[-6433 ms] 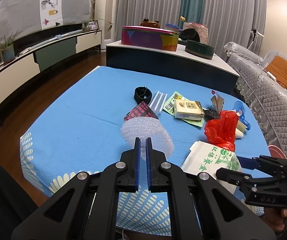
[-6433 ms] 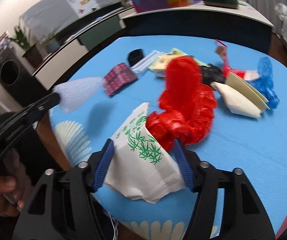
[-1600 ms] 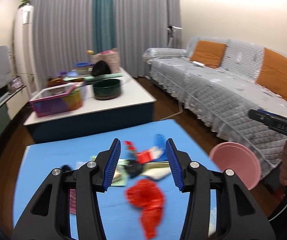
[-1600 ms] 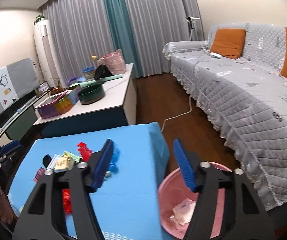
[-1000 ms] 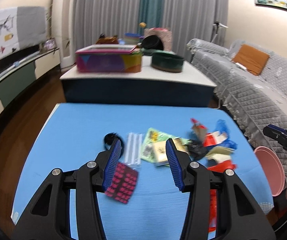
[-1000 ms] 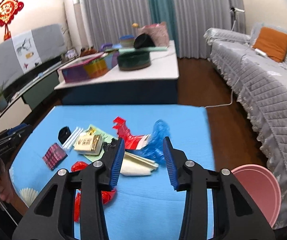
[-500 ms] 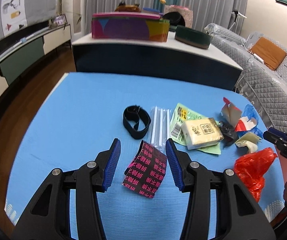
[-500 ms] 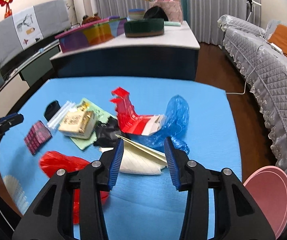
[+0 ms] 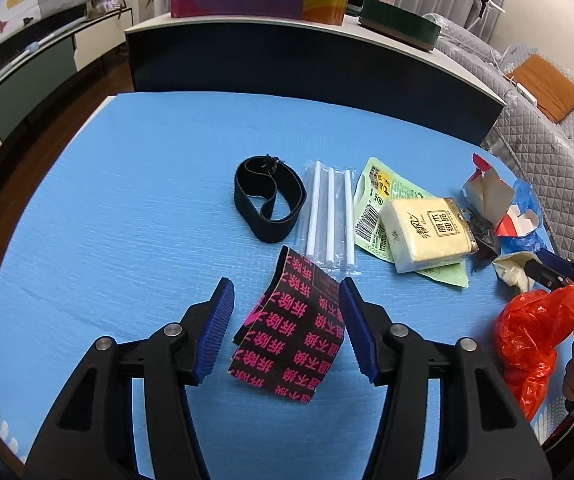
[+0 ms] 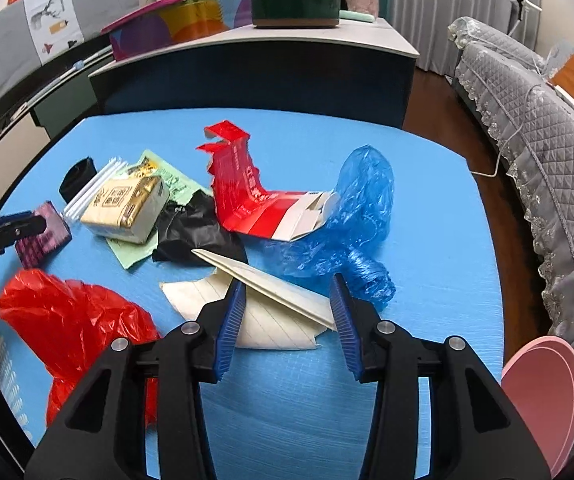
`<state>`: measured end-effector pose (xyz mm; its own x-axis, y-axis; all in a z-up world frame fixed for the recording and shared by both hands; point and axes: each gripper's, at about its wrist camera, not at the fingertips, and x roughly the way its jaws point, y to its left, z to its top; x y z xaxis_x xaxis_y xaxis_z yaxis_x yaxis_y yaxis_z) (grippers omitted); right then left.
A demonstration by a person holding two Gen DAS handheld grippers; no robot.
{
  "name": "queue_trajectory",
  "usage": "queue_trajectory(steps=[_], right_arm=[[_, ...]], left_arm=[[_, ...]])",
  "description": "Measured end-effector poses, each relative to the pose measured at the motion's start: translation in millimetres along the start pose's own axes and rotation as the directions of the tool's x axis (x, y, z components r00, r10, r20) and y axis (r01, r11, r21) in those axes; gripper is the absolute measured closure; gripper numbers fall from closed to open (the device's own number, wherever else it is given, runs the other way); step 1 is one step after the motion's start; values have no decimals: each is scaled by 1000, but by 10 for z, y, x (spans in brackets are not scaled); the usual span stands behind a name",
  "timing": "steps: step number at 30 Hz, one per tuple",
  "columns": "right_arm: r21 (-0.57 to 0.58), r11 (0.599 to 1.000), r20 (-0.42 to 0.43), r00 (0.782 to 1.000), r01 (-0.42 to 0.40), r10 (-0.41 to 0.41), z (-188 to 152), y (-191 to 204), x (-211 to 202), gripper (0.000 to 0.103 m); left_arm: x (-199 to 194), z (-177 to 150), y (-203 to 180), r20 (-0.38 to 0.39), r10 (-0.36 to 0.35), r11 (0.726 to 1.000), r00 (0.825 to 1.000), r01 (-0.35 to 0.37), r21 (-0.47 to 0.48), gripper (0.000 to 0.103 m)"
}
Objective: Collect trash
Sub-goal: 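Grasp the pink-black printed packet with the left tool while the right tool grasps the folded paper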
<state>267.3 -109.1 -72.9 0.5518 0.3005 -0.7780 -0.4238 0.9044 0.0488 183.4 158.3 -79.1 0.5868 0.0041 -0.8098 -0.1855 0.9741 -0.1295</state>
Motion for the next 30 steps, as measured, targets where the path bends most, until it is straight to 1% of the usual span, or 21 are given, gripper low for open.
queue_trajectory(steps=[3,4,6,8,10,12,13,14,16,18,22,24,30], right_arm=[[-11,1000,-3,1000,-9,9,-12,19,-5,64],[-17,1000,-4,1000,-14,14,-16,29,-10,68],[-28,999,-5,1000,-19,19,-26,44,-23,72],[-42,999,-7,1000,-23,22,-39,66,-38,78],[-52,998,-6,1000,-25,25,-48,85,-68,82],[-57,998,-2,1000,-26,26,-48,90,-106,87],[-56,998,1,1000,-28,28,-46,90,-135,91],[-54,998,5,1000,-28,29,-44,89,-158,96],[-44,998,10,999,-33,33,-43,75,-214,101],[-36,999,17,999,-33,34,-47,64,-265,101],[-25,999,39,999,-32,33,-73,45,-413,101],[-23,999,47,998,-30,31,-89,42,-468,101],[2,1000,75,997,-20,20,-155,-22,-674,101]], left_arm=[[40,3,-40,-16,-7,1000,1000,7,9,49],[49,7,-53,-20,-10,1000,1000,10,14,49],[63,7,-80,-27,-14,999,1000,15,29,49],[67,11,-107,-34,-15,999,999,16,41,50],[61,8,-127,-39,-20,999,999,22,49,58],[51,14,-139,-37,-26,998,999,28,52,61],[38,15,-144,-34,-28,998,999,30,55,65],[28,14,-143,-31,-31,998,999,32,56,66],[-6,12,-157,-23,-38,997,999,39,60,73],[-40,4,-174,-18,-49,997,999,50,66,80],[-144,-19,-244,0,-71,994,997,71,89,87],[-191,-32,-295,11,-75,992,997,74,106,89],[-372,-43,-416,62,-81,987,995,72,141,90]])
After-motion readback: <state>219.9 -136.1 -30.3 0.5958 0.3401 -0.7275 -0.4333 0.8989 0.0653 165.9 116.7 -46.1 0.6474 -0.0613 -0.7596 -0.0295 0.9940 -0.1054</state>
